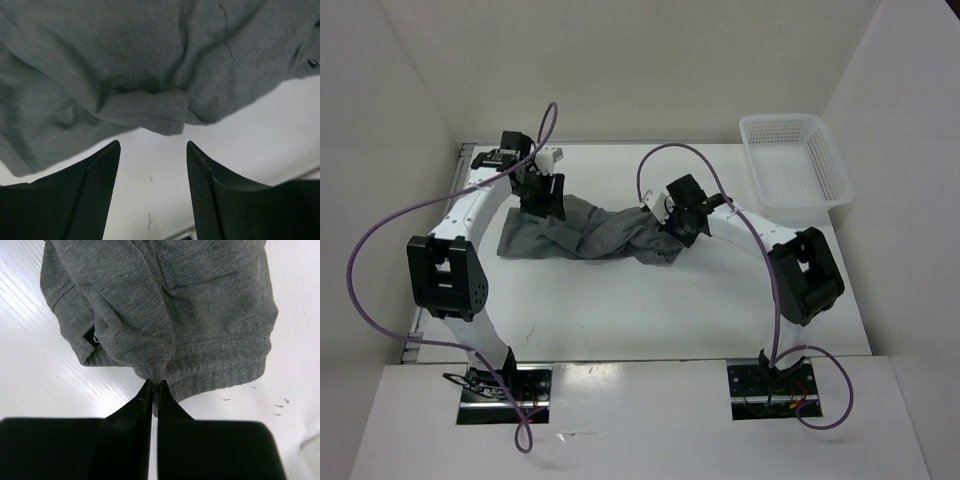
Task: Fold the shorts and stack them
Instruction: Flatten the shorts out
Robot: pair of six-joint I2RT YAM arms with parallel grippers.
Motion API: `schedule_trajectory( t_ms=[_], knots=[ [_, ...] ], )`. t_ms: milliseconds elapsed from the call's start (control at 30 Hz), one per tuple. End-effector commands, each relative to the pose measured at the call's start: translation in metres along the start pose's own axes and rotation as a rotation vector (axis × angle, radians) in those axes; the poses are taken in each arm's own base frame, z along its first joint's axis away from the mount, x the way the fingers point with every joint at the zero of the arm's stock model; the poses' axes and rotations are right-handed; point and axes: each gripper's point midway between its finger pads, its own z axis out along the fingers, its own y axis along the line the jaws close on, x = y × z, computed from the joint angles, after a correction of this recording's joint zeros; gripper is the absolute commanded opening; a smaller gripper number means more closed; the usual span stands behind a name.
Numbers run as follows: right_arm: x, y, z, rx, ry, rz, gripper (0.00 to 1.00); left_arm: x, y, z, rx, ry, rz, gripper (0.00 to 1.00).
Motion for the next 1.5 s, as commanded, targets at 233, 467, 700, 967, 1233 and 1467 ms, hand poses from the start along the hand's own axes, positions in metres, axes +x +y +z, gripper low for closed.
schedule_trajectory(
  t_ms=[233,467,700,967,1233,1467],
  knots=[
    [-0.013,-0.02,-0.014,0.086,-0.038,-0.028,0.0,0.041,-0.015,0.046,-0.059,0.152,0.087,0.67],
    [-0.013,-0.021,-0.011,0.086,-0.038,-0.028,0.0,0.03,-0.014,0.068,-0.201,0.079,0.199,0.71],
    [-0.01,-0.017,-0.009,0.073,-0.035,-0.028,0.0,0.036,0.007,0.091,-0.352,0.092,0.237,0.49],
    [-0.017,-0.024,-0.014,0.106,-0.052,-0.019,0.0,0.04,0.022,0.088,-0.432,0.092,0.24,0.01],
    [-0.067,-0.058,-0.074,0.196,-0.19,0.04,0.0,-0.038,0.031,-0.014,-0.572,-0.195,0.179,0.0],
    [-0.127,-0.088,-0.181,0.317,-0.425,0.116,0.0,-0.095,0.035,-0.157,-0.692,-0.525,0.078,0.0]
  ],
)
